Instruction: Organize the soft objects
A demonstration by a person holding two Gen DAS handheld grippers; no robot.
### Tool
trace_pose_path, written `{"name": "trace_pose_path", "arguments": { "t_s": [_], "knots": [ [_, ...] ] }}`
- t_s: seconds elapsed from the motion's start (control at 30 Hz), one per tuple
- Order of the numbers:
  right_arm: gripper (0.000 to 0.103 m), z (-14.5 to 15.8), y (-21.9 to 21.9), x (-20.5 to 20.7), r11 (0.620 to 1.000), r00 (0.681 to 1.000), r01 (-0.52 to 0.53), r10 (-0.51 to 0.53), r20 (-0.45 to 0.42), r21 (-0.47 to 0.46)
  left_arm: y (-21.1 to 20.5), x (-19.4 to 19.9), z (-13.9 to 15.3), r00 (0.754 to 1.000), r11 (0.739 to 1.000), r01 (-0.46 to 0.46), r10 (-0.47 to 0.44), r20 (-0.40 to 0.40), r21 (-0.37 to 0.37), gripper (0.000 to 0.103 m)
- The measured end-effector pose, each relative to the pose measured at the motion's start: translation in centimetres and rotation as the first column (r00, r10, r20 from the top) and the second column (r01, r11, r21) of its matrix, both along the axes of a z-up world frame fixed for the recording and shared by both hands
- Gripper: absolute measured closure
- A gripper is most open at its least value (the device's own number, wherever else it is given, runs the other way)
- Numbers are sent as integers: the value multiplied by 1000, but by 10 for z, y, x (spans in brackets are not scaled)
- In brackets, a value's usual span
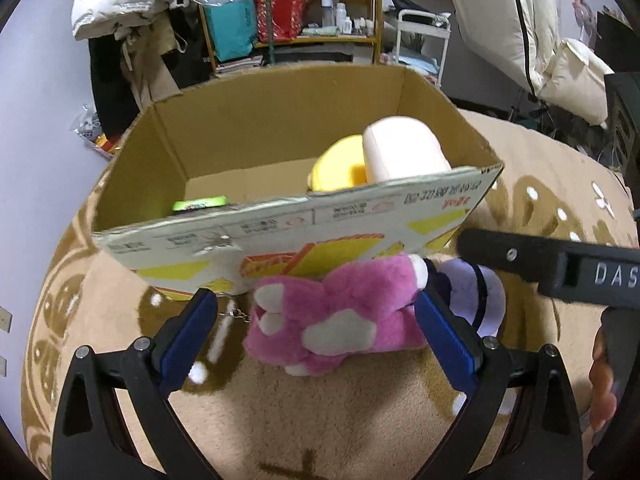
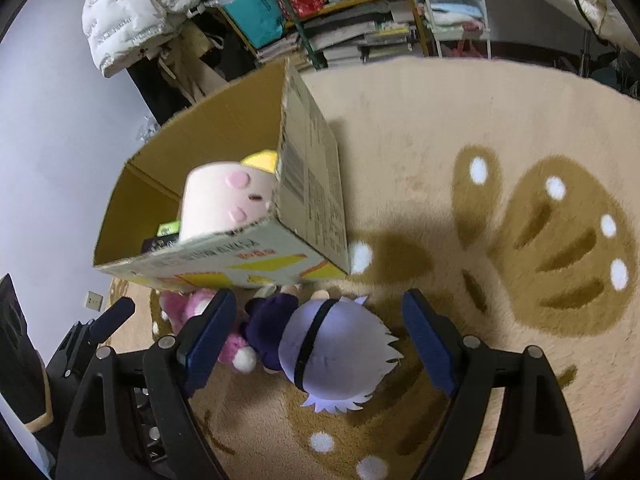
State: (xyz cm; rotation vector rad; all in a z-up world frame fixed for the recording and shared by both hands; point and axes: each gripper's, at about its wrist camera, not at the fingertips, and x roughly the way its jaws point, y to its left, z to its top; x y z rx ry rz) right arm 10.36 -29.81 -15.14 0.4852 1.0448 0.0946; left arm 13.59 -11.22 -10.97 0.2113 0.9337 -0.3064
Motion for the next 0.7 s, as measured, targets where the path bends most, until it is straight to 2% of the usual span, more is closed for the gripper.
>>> {"name": "trace_pose_path", "arguments": {
  "t_s": [0.27, 0.43, 0.57, 0.7],
  "knots": [
    [14, -18, 6, 8, 999, 998, -30, 32, -63, 30, -15, 10, -22, 999, 999, 10, -8, -42, 42, 5],
    [14, -38, 7, 12, 997, 990, -33, 41, -137, 64, -14, 19, -35, 998, 998, -11, 15, -63, 58, 5],
    [14, -47, 8, 15, 996, 987, -41, 52, -155, 73, -9, 23, -40, 996, 999, -25, 27, -85, 22, 4],
    [13, -52, 3, 18, 992, 986, -26, 45, -159, 121, -6, 25, -44, 995, 999, -41, 44, -88, 33, 12]
  ]
}}
